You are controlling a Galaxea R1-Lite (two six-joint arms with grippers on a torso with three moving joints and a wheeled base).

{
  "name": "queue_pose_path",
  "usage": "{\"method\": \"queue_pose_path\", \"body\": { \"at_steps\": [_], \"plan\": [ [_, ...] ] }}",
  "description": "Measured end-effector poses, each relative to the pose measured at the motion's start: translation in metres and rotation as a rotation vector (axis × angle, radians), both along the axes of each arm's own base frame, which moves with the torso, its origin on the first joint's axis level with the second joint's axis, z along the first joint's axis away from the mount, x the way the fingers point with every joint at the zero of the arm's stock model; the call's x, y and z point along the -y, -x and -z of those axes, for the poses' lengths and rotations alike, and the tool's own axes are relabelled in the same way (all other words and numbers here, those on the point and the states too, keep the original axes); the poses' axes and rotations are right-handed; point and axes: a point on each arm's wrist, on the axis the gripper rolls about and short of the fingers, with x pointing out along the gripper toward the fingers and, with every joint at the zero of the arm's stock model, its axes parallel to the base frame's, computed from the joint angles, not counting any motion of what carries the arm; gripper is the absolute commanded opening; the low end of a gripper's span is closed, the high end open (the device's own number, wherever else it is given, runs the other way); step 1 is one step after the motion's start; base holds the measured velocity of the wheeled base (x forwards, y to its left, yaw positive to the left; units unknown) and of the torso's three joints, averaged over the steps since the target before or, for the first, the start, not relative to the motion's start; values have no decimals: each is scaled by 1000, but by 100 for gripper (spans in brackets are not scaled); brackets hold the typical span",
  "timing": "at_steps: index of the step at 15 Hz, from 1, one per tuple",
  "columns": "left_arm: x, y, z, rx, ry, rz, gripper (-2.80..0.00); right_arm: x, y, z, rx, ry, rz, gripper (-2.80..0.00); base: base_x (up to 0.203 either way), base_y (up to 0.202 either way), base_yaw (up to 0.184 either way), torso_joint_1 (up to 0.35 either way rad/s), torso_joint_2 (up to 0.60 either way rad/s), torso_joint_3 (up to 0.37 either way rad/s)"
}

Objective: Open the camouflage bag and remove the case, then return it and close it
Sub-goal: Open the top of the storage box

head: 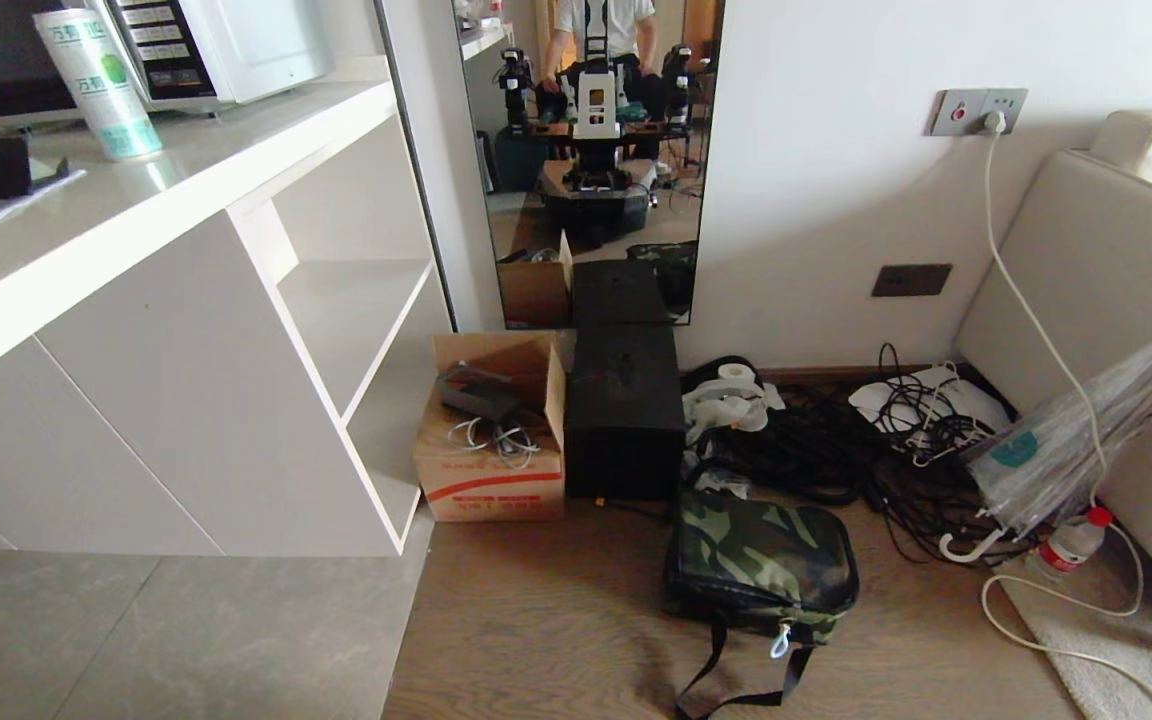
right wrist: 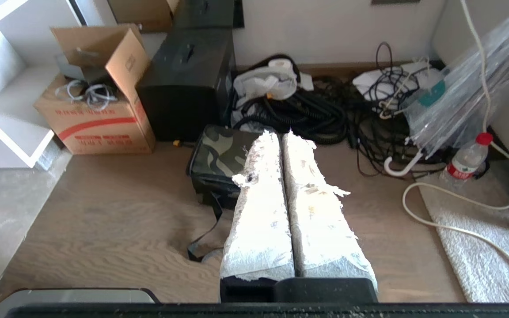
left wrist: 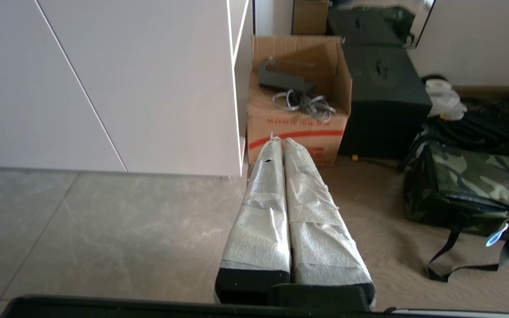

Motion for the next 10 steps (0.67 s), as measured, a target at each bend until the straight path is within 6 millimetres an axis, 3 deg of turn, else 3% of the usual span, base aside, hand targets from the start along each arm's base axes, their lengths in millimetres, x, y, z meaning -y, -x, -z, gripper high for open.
{"method": "queue_pose_path", "body": {
  "at_steps": [10],
  "plan": [
    [0, 0, 0, -1, 9, 0, -280, 0, 0, 0, 0, 0, 0, -280, 0, 0, 0, 2, 3, -197]
  ]
}}
